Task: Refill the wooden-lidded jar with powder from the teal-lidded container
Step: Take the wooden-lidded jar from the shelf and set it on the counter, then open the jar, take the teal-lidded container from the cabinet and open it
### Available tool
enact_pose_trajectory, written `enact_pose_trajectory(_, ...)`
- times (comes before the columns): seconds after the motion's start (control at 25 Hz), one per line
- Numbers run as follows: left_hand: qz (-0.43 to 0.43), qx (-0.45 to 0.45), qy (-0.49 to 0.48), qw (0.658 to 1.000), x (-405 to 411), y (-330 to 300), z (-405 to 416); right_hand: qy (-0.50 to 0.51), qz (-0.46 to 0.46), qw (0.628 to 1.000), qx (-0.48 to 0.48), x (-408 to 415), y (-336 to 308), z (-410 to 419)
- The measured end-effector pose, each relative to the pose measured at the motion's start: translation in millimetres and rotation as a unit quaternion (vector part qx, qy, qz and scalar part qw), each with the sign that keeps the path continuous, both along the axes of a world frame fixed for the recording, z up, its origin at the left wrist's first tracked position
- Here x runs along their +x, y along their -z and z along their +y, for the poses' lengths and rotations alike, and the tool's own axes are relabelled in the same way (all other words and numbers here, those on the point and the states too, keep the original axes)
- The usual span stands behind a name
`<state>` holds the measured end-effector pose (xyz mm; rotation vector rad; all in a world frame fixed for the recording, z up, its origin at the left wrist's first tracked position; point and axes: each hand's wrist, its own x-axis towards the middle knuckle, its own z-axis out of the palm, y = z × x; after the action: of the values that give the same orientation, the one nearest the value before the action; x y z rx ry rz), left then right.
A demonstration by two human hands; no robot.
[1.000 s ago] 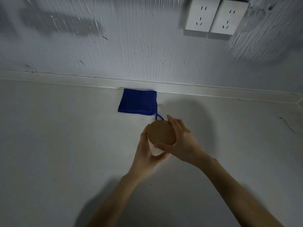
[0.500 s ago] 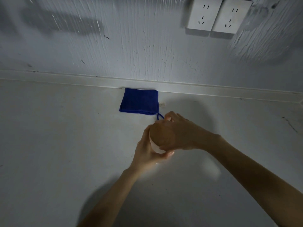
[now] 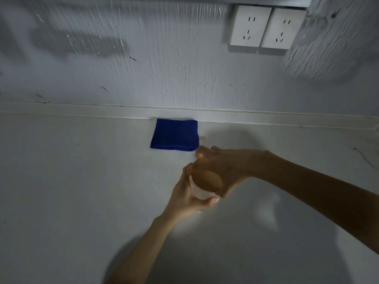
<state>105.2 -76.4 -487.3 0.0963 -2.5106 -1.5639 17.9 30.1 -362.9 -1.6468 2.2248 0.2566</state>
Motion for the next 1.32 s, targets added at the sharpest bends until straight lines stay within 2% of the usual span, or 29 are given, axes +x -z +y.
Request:
enact_pose_trajectory(0.12,-0.024,-0.003,0.039,0.999,-2.0,-4.3,-6.2,0.014,-0.006,0.996,-0.084,-4.8,-12.8,10.2)
enact_pose_trajectory(0.2,-0.036,0.005,0.052,0.998,-0.1,-9.2,-8.9,0.107,-0.064,0.975,-0.182,-11.9,-13.0,22.1)
enact_pose_trajectory(0.28,-0.022,0.022,0.057,0.998,1.9,-9.9,-8.8,0.206,-0.124,0.932,-0.271,-16.3,-1.1,38.8)
enact_pose_trajectory(0.4,-0.038,0.035,0.047,0.998,1.9,-6.8,-6.7,0.295,-0.175,0.865,-0.365,-10.9,30.1,69.0)
enact_pose_trajectory(0.56,-0.056,0.06,0.032,0.996,1.4,-2.3,-4.5,0.397,-0.164,0.765,-0.48,0.4,88.0,104.7)
enact_pose_trajectory(0.64,-0.055,0.077,0.035,0.995,1.7,0.5,-4.6,0.438,-0.131,0.734,-0.502,6.0,117.9,116.4)
enact_pose_trajectory(0.8,-0.063,0.092,0.037,0.993,4.7,1.0,-5.3,0.507,-0.067,0.733,-0.448,20.5,149.8,131.6)
enact_pose_trajectory(1.0,-0.072,0.097,0.033,0.992,8.3,0.4,-4.2,0.528,-0.034,0.763,-0.37,34.0,163.2,138.3)
enact_pose_trajectory(1.12,-0.068,0.093,0.034,0.993,9.5,1.9,-4.2,0.51,-0.018,0.792,-0.335,39.1,166.5,141.3)
enact_pose_trajectory(1.32,-0.046,0.061,0.029,0.997,13.2,-1.1,-2.7,0.497,-0.006,0.811,-0.308,40.4,169.1,142.7)
